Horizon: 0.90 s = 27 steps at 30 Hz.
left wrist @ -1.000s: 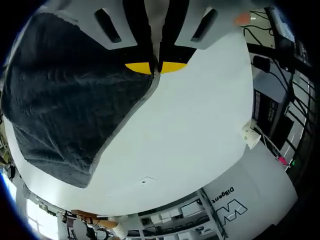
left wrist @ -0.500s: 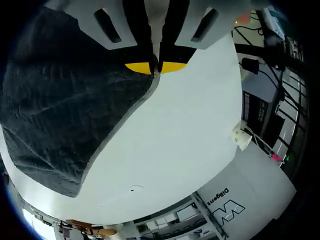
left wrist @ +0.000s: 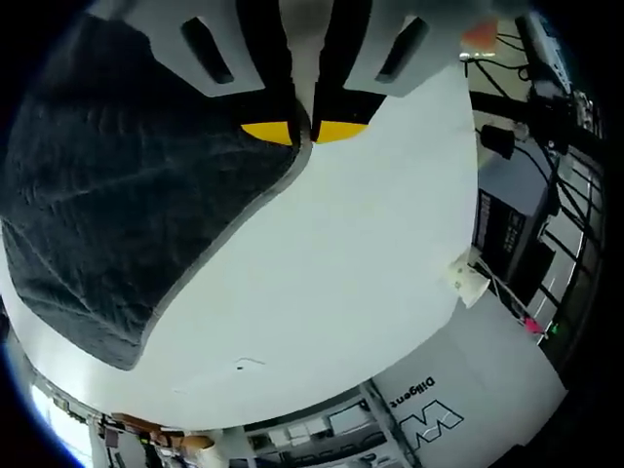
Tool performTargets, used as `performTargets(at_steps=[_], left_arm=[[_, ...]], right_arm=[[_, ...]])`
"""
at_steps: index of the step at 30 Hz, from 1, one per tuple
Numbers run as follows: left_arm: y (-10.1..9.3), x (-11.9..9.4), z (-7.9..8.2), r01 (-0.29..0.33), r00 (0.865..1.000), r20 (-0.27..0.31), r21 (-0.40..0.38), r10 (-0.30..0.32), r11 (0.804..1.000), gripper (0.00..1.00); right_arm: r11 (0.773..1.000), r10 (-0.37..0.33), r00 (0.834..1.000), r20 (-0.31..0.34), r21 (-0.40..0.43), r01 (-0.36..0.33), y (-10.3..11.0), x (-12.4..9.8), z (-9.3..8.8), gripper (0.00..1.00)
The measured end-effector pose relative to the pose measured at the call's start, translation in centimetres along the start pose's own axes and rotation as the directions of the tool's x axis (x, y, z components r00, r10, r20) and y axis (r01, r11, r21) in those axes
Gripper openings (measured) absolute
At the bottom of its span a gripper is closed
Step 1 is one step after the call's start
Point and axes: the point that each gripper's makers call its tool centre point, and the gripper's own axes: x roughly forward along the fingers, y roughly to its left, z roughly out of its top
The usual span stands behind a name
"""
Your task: Open the folded towel by lifting each exposed corner and separating the folded layers until the towel lies flat within the target outline without major curled edges
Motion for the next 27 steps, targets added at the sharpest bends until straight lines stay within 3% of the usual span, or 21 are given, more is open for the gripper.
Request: performTargets(at_steps=[2,9,13,18,21,24,27], left_arm=[[0.0,-0.2,0.2,0.027,0.999,0.033,-0.083,-0.024,0.996,0.09],[1.6,-1.4,0.7,0.061,0.990,0.133,-0.187,-0.037,0.981,0.20],[1.6,-2.9,1.5,0.129,0.967,0.246,-0.238,-0.068,0.963,0.24],[-0.7,-5.9,2.0,0.222,0.919,0.375,-0.243,-0.120,0.944,0.26],[-2.1,-7.9,2.2,0.237,0.897,0.421,-0.204,-0.133,0.950,0.27],[-4.4,-10.7,2.8,0.307,0.843,0.504,-0.166,-0.187,0.937,0.29],[-6.9,-13.1,2.3,0.340,0.804,0.553,-0.128,-0.217,0.932,0.33]], right_arm=[[1.000,-0.001,1.000,0.001,0.000,0.001,0.0,0.0,0.0,0.99],[1.000,0.000,1.000,0.007,0.001,0.000,0.1,-0.1,0.1,0.99],[1.000,0.001,1.000,0.006,-0.002,-0.001,0.2,-0.1,0.1,0.99],[1.000,0.000,1.000,0.007,-0.004,0.000,0.3,-0.1,0.2,0.99],[1.000,0.000,1.000,0.003,-0.008,0.000,0.4,-0.1,0.1,0.99],[1.000,-0.003,1.000,0.002,-0.012,0.003,0.5,-0.1,0.2,0.99],[1.000,-0.008,1.000,0.000,-0.017,0.008,0.6,-0.1,0.2,0.99]])
